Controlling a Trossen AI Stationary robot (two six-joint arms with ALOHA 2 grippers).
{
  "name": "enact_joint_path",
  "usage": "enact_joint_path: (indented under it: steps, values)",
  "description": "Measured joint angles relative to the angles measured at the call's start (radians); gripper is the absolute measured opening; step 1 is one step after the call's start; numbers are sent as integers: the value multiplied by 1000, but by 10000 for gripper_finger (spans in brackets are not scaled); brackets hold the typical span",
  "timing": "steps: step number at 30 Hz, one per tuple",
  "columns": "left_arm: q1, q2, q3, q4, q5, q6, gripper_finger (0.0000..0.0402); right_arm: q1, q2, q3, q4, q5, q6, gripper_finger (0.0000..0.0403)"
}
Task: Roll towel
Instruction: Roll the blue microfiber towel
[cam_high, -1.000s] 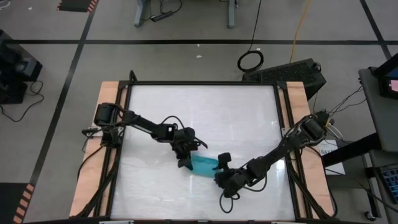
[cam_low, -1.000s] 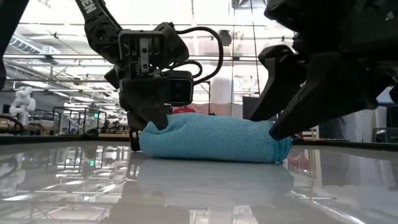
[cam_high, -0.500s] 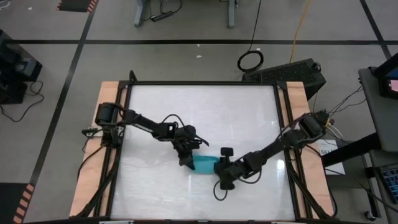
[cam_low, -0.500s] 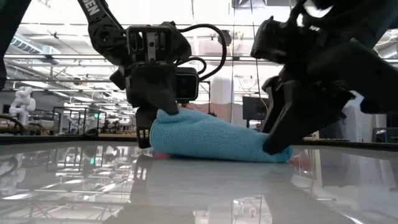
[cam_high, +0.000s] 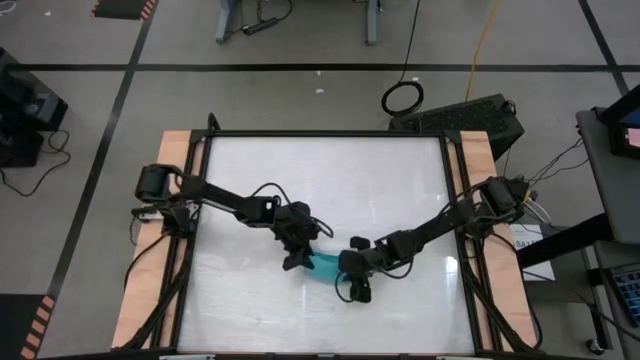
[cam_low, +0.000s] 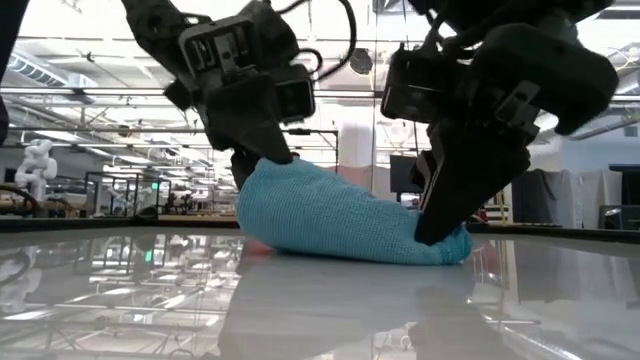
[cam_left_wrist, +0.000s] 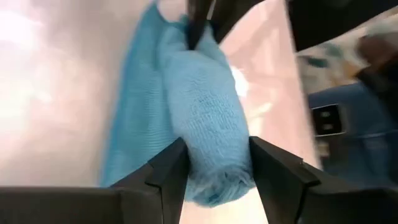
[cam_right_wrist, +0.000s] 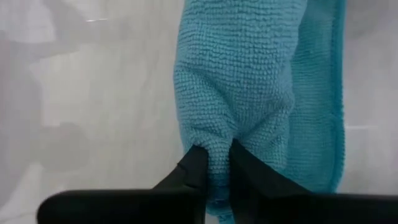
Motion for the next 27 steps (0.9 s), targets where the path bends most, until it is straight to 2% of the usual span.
enact_joint_path:
  steps: [9, 14, 19, 24, 27]
  values:
    - [-107, -158, 1, -175, -368, 234, 173, -70, -8, -2, 0, -210, 24, 31]
    - [-192, -180, 2, -174, -429, 362, 173, -114, -11, -5, -6, -318, 40, 31]
    - [-260, -159, 1, -156, -505, 434, 173, -145, -11, -5, -2, -364, 49, 34]
    - [-279, -142, 1, -134, -584, 457, 173, -164, -11, -5, 3, -402, 40, 34]
    - [-267, -114, 3, -116, -575, 451, 173, -172, -11, -5, 2, -407, 40, 35]
